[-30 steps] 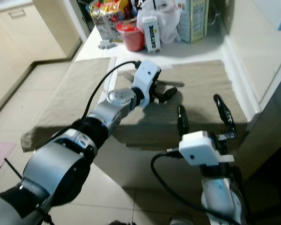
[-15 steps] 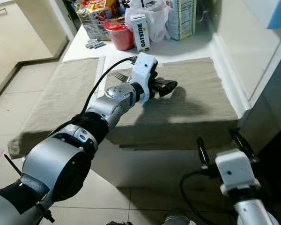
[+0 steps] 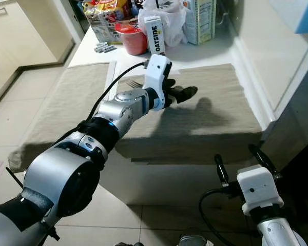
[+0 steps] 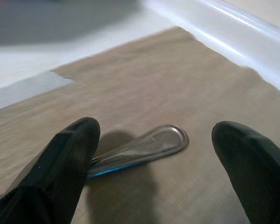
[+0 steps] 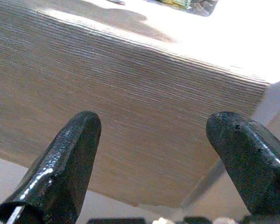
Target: Setting the table
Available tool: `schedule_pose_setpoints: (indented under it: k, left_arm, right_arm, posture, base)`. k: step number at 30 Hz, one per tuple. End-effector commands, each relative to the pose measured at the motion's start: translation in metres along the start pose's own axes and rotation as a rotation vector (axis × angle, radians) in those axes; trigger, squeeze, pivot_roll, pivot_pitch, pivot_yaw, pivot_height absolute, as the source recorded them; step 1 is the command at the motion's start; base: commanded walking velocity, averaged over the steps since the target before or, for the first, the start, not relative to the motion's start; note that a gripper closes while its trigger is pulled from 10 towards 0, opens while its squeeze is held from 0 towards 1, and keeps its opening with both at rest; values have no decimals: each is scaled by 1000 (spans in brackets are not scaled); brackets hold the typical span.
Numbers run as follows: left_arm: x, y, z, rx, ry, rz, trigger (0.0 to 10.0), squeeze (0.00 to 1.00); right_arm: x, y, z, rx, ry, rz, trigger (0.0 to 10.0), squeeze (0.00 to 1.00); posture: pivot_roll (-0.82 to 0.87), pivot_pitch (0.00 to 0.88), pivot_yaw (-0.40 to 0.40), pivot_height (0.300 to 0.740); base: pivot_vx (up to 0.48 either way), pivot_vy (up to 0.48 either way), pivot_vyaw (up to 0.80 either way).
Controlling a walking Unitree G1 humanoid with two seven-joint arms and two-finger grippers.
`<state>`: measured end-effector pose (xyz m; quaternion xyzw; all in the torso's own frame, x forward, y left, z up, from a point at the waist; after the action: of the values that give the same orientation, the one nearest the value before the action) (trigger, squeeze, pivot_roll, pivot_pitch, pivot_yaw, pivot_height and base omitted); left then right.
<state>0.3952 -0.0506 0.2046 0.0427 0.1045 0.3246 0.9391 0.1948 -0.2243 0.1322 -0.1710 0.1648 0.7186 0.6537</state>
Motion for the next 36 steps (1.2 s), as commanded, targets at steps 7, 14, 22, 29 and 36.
schedule_pose_setpoints:
  k: [7, 14, 22, 29, 36]
  left_arm:
    - [-24, 21, -26, 96, 2, -211, 10000, 0]
    - [-13, 72, -37, 122, -83, -239, 10000, 0]
    - [13, 76, -9, -34, -212, -32, 10000, 0]
    - [15, 80, 12, -121, -260, 32, 10000, 0]
    - [23, 87, 41, -267, -399, 189, 10000, 0]
  right_arm:
    - [8, -4, -7, 14, -20, 25, 10000, 0]
    - [12, -11, -10, 10, -22, 39, 10000, 0]
    - [14, -25, -7, -19, -15, 56, 10000, 0]
    - [11, -31, -4, -37, -5, 45, 10000, 0]
    - [15, -35, 12, -102, -5, 34, 10000, 0]
  posture:
    - [-293, 117, 163, 740]
    - [-255, 113, 145, 740]
    - [-227, 105, 120, 740]
    - [-236, 106, 110, 740]
    - [-239, 108, 108, 740]
  base:
    - [0, 0, 0]
    - [0, 0, 0]
    - [0, 0, 0]
    - [0, 0, 0]
    - [0, 0, 0]
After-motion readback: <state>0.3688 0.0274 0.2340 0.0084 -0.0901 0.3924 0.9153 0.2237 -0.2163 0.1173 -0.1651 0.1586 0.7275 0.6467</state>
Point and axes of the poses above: a point about 5 cm out from each wrist's last joint towards the gripper, its own y axis pointing back from the gripper into the wrist, its own z axis along the axis of the wrist's last joint, x = y × z, the point moved 3 cm from there along -y, pointing out of the wrist towards the gripper
